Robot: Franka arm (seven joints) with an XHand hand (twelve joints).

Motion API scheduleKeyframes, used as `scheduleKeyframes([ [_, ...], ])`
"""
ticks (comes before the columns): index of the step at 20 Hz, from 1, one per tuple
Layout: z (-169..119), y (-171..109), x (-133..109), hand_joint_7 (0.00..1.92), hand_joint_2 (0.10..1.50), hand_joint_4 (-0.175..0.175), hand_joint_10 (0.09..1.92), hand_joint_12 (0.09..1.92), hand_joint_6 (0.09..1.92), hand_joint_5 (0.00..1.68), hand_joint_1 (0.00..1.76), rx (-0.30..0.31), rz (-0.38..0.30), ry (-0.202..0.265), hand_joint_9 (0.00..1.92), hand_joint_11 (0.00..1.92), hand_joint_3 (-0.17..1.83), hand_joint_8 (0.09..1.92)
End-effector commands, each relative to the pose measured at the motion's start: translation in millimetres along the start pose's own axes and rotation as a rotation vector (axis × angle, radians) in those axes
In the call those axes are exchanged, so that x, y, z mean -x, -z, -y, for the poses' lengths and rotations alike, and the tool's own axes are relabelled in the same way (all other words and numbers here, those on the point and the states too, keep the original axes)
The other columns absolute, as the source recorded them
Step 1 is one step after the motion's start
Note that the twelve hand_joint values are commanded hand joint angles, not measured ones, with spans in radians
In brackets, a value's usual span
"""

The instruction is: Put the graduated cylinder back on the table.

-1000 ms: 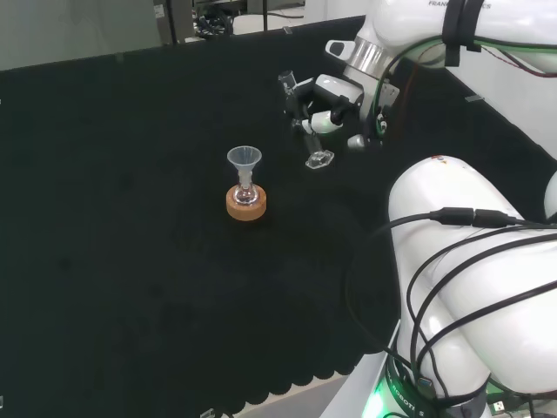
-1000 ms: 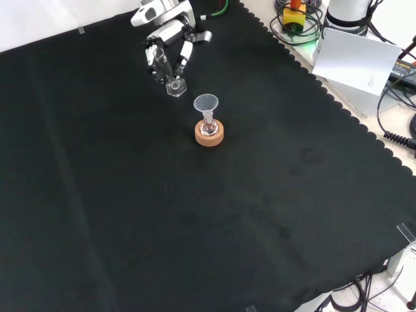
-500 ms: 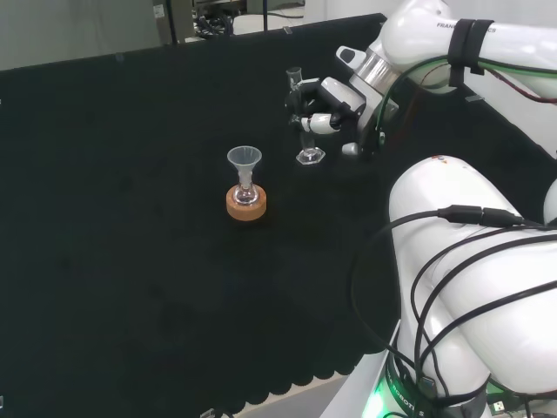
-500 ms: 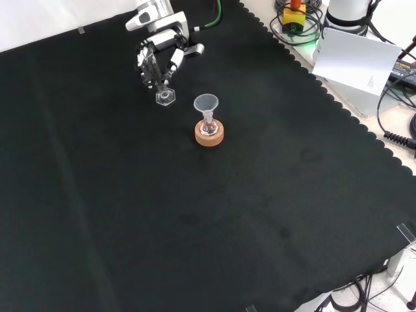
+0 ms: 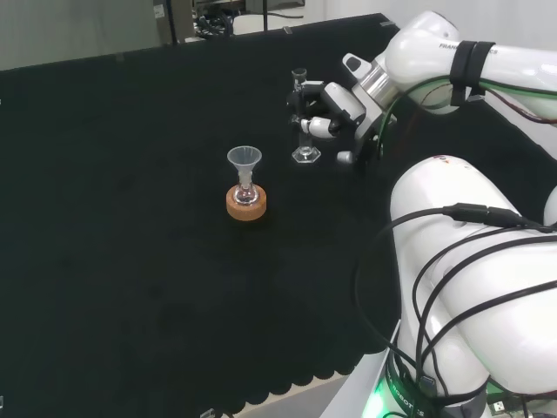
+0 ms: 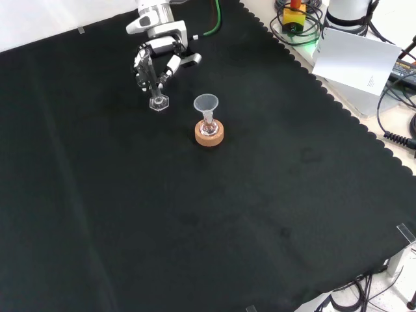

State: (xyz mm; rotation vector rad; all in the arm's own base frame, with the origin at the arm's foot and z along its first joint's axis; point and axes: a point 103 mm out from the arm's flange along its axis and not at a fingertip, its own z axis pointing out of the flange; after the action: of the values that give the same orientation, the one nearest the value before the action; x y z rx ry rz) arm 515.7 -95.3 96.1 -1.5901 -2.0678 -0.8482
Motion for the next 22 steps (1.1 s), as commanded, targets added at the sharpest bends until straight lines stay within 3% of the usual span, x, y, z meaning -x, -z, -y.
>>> scheduleKeyframes([
  [1, -2, -13, 9, 0.90, 1.17, -0.175, 0.09, 0.78, 1.16, 0.86, 1.24, 0.025, -0.023, -0.001, 1.41, 1.16, 0.00, 1.16],
  [8, -3, -21, 15, 0.89, 1.17, -0.175, 0.09, 0.79, 1.17, 0.86, 1.24, 0.073, -0.043, -0.012, 1.40, 1.15, 0.00, 1.17],
  [22, -4, -27, 16, 0.87, 1.18, -0.175, 0.09, 0.81, 1.20, 0.84, 1.23, 0.074, -0.038, -0.009, 1.38, 1.12, 0.00, 1.21],
])
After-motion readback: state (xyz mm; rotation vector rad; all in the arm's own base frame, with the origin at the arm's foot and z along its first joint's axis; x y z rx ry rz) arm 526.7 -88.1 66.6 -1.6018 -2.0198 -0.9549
